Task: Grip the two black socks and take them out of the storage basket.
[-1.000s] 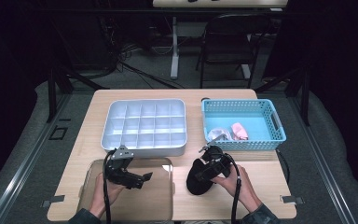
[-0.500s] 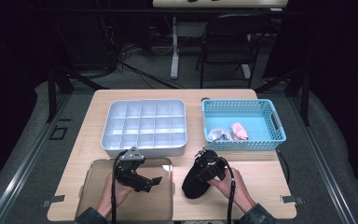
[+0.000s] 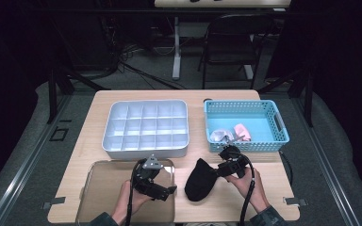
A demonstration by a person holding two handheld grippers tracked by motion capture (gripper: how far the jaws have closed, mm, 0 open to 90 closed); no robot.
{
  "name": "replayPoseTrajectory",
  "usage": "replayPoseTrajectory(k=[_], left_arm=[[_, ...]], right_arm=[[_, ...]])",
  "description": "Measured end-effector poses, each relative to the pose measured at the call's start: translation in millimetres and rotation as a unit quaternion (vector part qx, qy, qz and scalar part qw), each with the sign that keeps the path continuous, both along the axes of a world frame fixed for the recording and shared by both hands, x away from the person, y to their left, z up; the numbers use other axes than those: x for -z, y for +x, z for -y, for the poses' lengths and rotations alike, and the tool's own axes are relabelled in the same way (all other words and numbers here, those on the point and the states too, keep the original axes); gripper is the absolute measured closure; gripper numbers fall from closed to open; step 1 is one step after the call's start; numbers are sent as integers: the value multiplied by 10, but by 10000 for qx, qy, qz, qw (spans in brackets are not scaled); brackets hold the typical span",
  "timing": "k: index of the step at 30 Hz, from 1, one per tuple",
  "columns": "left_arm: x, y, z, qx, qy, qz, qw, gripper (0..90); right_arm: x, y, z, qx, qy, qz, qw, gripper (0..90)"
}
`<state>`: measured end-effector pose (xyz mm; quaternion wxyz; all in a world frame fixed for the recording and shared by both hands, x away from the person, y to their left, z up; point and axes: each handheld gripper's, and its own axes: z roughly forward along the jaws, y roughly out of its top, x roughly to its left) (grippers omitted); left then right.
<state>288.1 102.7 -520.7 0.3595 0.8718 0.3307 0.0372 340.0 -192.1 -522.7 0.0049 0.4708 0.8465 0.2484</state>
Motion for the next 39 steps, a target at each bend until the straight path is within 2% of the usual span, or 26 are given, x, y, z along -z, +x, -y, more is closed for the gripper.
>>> replayPoseTrajectory(k=[4, 5, 6, 9, 10, 13, 17, 19, 20, 23, 24, 25, 26, 28, 31, 32, 34, 39], left_arm=[[62, -11, 87, 54, 2, -118, 9999, 144], [85, -13, 111, 101, 61, -134, 9998, 152], [109, -13, 132, 115, 53, -195, 9997, 156], [152, -5, 176, 115, 81, -271, 9995, 190], [157, -3, 187, 125, 127, -270, 9995, 204], [172, 5, 229, 110, 181, -280, 9994, 240], [183, 8, 313, 231, 307, -305, 9988, 281], [203, 17, 353, 240, 323, -333, 9986, 302], [217, 28, 377, 242, 351, -374, 9984, 317], [246, 46, 422, 251, 394, -419, 9980, 361], [259, 51, 439, 239, 393, -442, 9980, 384], [267, 59, 446, 255, 405, -488, 9977, 415], [280, 72, 455, 269, 407, -530, 9974, 430], [298, 80, 475, 307, 427, -562, 9970, 496], [315, 71, 519, 380, 527, -533, 9965, 584], [319, 72, 530, 405, 542, -506, 9964, 605], [329, 66, 557, 439, 596, -497, 9960, 652], [358, 64, 582, 396, 647, -499, 9959, 749]], right_arm=[[68, 59, -18, -23, -157, -167, 9997, 480], [107, 59, -33, 97, -76, -106, 9999, 483], [112, 82, -20, -39, -169, -216, 9996, 482], [172, 91, -31, 63, -212, -266, 9994, 492], [183, 105, -23, -12, -229, -307, 9993, 497], [216, 129, -5, 17, -348, -354, 9988, 537], [239, 133, -5, 94, -325, -426, 9985, 596], [250, 122, -27, 132, -296, -333, 9989, 626], [242, 134, -23, 14, -318, -382, 9988, 654], [253, 127, -44, 60, -245, -368, 9990, 713], [242, 134, -35, -21, -349, -362, 9987, 736], [245, 121, -52, 65, -193, -336, 9992, 763], [238, 122, -46, 30, -266, -321, 9991, 773], [229, 121, -51, 24, -230, -287, 9993, 807], [225, 110, -72, 67, -207, -252, 9994, 815], [219, 114, -71, 1, -261, -258, 9993, 815], [219, 108, -84, 11, -181, -173, 9997, 815], [198, 106, -89, -27, -170, -123, 9998, 820]])
